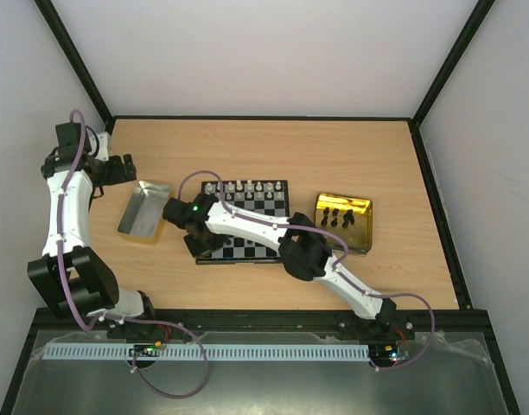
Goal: Set up the chess pieces on the board
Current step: Place the chess piece on the chessboard.
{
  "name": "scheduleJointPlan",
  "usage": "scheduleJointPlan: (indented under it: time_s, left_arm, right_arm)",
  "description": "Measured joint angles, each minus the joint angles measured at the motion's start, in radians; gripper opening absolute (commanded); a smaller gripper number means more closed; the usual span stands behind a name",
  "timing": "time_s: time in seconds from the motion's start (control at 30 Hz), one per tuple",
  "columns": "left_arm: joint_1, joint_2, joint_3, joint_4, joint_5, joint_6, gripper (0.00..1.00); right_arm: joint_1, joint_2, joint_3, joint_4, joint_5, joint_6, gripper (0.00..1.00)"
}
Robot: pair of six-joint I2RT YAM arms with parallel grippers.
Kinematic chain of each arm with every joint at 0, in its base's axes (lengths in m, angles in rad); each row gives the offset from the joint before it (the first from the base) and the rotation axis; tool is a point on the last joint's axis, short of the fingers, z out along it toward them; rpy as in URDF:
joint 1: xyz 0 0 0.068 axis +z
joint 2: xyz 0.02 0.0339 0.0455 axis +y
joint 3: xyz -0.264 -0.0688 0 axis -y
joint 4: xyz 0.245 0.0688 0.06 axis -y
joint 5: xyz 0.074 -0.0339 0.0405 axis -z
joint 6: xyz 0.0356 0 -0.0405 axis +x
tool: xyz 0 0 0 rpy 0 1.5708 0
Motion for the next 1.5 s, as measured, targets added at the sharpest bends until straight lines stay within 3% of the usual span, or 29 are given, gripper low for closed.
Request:
scheduleJointPlan:
  time_s: [1.5]
  left_arm:
    - [0.000,-0.006,-0.012,0.002,0.019,0.004,0.99]
  right_arm:
    - [0.000,0.000,0.000,0.000,0.000,0.004,0.22]
